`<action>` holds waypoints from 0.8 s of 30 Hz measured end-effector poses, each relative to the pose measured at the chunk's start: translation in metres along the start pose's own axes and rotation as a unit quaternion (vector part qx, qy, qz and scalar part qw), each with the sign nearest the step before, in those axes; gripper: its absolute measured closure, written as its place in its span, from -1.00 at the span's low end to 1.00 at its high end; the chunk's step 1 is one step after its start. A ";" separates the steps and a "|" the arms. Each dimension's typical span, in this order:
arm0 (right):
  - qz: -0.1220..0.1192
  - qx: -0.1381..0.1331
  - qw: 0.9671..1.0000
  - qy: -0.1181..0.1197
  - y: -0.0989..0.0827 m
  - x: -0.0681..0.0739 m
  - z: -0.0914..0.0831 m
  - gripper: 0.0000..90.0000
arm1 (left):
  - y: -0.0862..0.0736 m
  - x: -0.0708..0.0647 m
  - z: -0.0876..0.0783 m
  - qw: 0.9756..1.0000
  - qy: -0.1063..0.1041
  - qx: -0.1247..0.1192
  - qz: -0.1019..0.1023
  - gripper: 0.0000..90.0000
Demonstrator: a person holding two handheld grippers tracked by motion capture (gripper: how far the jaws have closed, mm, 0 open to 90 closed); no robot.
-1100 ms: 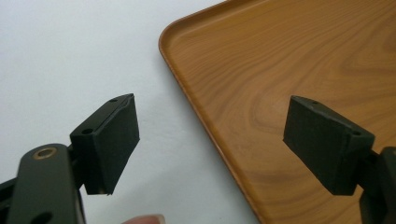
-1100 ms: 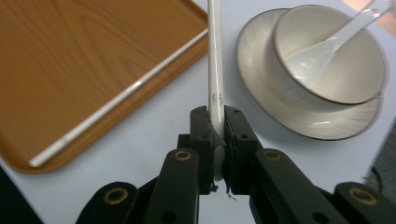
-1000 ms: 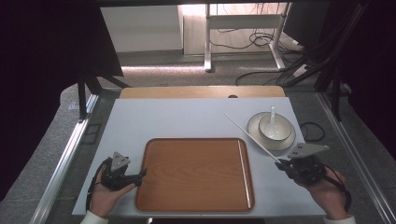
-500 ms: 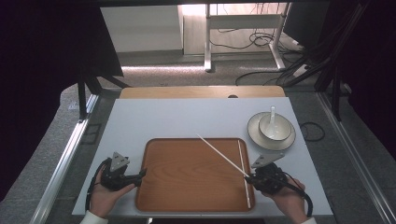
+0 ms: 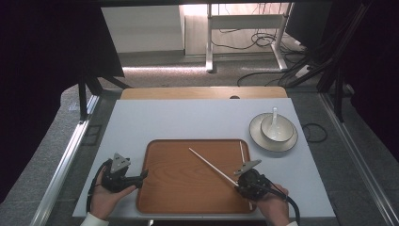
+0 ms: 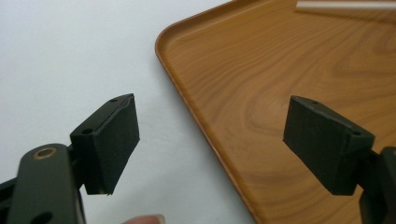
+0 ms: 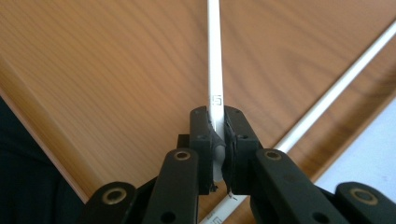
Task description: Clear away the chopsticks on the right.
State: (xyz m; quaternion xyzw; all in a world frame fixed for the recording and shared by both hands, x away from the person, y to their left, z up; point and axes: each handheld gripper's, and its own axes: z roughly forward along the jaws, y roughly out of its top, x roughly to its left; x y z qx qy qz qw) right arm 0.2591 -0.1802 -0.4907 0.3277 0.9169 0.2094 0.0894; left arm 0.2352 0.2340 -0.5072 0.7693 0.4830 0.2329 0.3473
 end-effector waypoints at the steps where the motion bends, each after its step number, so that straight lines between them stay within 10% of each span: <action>1: -0.002 0.006 1.000 -0.001 0.000 0.001 0.002 0.85 | 0.000 0.000 0.000 1.000 0.000 0.000 0.000 -0.60; 24: -0.016 0.014 1.000 0.001 0.000 0.001 0.003 0.56 | -0.001 0.001 0.000 1.000 0.001 0.002 0.001 -0.60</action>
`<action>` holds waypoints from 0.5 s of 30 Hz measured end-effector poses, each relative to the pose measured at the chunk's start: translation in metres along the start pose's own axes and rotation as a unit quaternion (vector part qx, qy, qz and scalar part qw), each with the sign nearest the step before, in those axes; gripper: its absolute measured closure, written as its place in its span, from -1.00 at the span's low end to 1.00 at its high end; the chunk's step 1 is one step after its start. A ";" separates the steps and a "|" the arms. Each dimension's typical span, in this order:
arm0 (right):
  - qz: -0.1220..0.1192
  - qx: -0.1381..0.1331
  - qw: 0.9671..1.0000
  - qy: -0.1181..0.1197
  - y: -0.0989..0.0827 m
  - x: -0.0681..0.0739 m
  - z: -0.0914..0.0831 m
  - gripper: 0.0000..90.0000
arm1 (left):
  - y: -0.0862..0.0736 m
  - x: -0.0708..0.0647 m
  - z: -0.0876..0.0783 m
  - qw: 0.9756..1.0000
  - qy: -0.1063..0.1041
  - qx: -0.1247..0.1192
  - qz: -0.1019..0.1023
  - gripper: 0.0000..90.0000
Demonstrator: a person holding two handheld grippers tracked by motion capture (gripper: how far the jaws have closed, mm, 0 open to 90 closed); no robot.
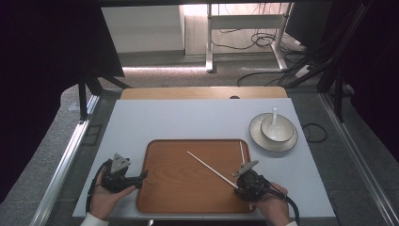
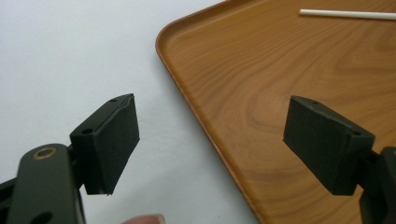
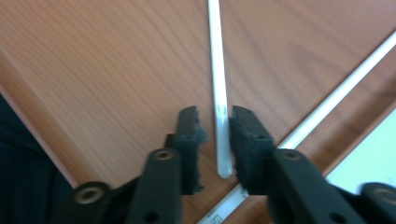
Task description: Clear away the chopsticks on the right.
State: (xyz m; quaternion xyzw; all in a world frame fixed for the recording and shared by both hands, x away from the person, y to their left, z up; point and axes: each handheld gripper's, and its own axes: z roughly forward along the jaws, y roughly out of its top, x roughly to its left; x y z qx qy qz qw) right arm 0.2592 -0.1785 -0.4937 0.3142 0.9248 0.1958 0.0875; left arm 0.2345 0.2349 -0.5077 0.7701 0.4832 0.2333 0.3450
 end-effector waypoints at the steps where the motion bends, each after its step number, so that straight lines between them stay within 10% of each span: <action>1: -0.003 -0.009 1.000 -0.002 0.001 0.000 -0.003 0.46 | 0.000 0.000 0.000 1.000 0.000 0.000 0.000 -0.60; 7: 0.006 -0.094 0.996 0.005 0.012 0.001 -0.024 -0.05 | 0.000 0.000 0.000 1.000 0.002 0.000 0.000 -0.60; 15: -0.009 -0.103 0.993 0.060 0.046 0.005 -0.010 0.18 | 0.000 0.000 0.000 1.000 0.002 0.001 0.001 -0.60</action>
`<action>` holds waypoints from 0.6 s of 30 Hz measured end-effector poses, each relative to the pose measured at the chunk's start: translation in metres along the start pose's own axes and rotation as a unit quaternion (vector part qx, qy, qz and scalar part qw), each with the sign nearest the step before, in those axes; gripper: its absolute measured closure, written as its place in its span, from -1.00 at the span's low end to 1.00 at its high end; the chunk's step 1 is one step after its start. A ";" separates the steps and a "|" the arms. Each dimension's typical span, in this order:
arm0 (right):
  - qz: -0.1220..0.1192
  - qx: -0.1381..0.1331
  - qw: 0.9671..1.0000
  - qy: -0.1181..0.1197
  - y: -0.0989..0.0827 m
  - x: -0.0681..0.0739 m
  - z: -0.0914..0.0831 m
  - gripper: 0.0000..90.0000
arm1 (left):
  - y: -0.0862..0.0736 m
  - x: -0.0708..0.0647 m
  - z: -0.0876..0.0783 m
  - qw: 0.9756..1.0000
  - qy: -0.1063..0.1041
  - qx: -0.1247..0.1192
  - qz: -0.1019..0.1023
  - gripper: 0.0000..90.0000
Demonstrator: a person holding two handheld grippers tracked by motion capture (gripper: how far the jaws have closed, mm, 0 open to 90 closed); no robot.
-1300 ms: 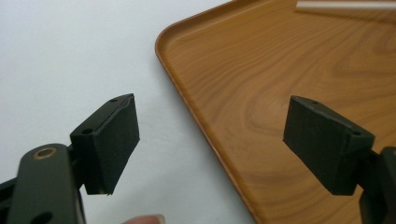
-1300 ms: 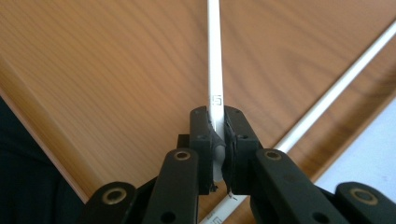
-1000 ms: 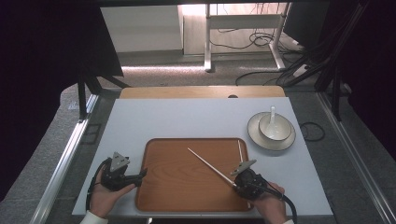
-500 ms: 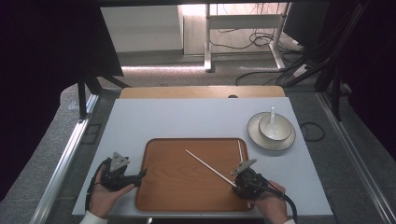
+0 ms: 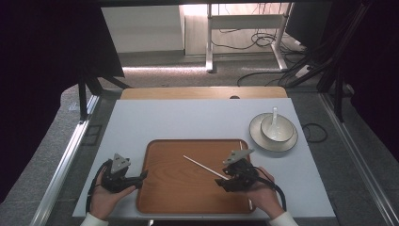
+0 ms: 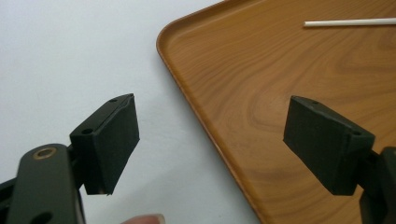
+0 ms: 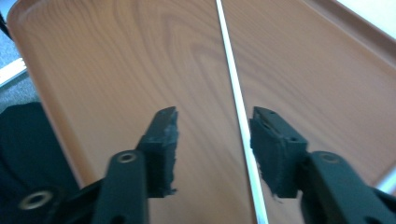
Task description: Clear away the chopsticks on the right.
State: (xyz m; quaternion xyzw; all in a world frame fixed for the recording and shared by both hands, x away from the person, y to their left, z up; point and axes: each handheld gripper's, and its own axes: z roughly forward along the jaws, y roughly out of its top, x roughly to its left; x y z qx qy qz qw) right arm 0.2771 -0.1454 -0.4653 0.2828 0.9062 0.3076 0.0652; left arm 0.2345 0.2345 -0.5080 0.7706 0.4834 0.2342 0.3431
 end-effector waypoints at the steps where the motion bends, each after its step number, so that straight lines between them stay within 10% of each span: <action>1: -0.002 0.001 1.000 0.001 0.003 0.000 0.003 0.28 | 0.000 0.000 0.000 1.000 0.000 0.000 0.000 -0.60; 10: 0.079 -0.001 0.993 0.091 0.034 -0.018 0.057 0.98 | -0.001 0.001 -0.001 1.000 0.000 -0.002 0.000 -0.60; 18: 0.112 0.026 0.991 0.069 0.031 -0.034 0.081 1.00 | -0.001 0.001 -0.001 1.000 0.000 0.000 0.000 -0.60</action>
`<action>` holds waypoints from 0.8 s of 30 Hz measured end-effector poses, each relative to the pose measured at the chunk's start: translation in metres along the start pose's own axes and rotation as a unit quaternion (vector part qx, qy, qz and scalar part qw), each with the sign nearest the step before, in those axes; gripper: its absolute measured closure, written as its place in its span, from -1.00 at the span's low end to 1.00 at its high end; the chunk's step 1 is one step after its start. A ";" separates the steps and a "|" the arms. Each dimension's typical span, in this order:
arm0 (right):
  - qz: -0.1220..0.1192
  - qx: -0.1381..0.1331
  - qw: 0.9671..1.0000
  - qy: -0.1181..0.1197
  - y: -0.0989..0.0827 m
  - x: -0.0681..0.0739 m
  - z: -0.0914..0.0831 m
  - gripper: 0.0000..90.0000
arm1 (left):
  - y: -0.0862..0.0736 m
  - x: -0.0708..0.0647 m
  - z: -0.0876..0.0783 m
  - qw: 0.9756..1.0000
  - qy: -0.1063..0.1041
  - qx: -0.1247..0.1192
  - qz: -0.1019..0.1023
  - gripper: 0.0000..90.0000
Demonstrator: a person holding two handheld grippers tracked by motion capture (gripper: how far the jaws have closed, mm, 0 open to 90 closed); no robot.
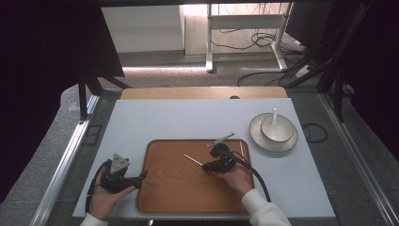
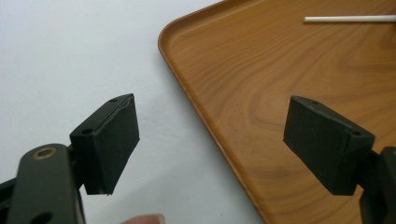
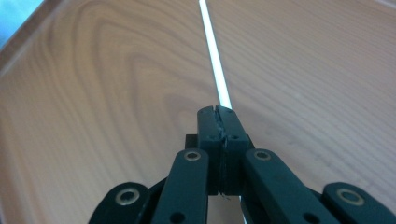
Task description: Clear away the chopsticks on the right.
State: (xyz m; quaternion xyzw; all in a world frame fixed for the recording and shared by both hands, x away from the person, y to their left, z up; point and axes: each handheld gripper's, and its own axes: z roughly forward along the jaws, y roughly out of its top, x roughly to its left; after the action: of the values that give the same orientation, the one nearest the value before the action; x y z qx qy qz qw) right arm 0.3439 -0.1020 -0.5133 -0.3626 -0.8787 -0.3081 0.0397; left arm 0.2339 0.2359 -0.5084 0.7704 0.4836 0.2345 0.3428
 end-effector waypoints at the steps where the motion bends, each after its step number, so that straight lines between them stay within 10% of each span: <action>1: 0.004 -0.002 1.000 -0.002 0.000 -0.001 0.000 0.99 | 0.000 0.000 0.000 1.000 -0.001 0.000 0.000 -0.60; 24: 0.065 -0.035 0.995 -0.069 -0.026 -0.035 -0.033 1.00 | 0.001 -0.002 0.001 1.000 -0.001 0.001 0.002 -0.60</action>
State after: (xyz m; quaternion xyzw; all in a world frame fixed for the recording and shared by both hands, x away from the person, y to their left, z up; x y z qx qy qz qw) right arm 0.3476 -0.1559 -0.5104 -0.4404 -0.8426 -0.3097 -0.0137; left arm 0.2340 0.2338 -0.5086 0.7720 0.4820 0.2337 0.3421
